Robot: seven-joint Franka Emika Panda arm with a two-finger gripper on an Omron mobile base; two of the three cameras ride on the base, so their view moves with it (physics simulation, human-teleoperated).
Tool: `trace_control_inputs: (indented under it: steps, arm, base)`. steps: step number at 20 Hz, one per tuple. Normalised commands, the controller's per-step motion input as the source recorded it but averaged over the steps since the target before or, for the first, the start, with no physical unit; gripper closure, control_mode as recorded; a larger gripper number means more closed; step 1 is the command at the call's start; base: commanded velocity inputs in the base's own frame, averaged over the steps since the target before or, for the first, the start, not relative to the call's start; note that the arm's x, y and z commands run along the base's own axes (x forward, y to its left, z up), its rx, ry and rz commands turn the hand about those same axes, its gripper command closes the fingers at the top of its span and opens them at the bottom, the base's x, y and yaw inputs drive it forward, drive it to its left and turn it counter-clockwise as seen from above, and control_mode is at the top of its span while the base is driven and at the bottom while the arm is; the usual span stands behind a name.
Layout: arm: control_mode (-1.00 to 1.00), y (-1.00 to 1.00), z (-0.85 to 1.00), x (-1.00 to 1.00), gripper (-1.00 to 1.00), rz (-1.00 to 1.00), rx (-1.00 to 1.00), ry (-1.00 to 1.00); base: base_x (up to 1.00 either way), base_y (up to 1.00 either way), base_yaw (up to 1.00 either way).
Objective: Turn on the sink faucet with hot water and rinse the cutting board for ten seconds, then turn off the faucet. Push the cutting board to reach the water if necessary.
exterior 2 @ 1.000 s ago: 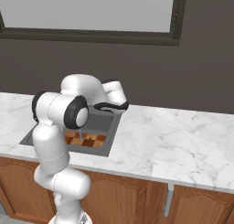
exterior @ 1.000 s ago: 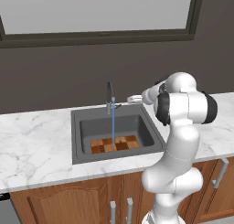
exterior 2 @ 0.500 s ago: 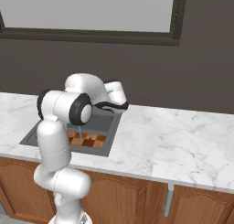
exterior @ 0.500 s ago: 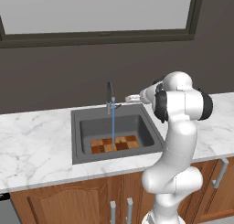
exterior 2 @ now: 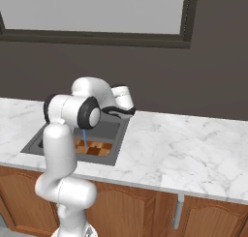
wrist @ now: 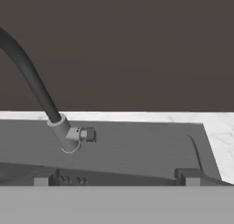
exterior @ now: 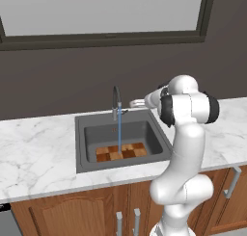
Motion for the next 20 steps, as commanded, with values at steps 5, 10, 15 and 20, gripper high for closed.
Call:
trace_control_inputs:
  steps: [5, 10, 15, 20]
  arm:
    - [-1.00, 0.05, -0.09, 0.25, -1.00, 0.00, 0.00, 0.00]
    - [-1.00, 0.00, -0.20, 0.19, -1.00, 0.00, 0.00, 0.00]
    - [-1.00, 0.00, -0.25, 0.11, -1.00, 0.00, 0.00, 0.00]
    - [-1.00, 0.00, -0.19, 0.17, -1.00, 0.00, 0.00, 0.00]
  base:
    - [0.00, 0.00, 0.00]
    - [0.00, 0.00, 0.00]
    - [0.00, 0.00, 0.00]
    - [0.00, 0.00, 0.00]
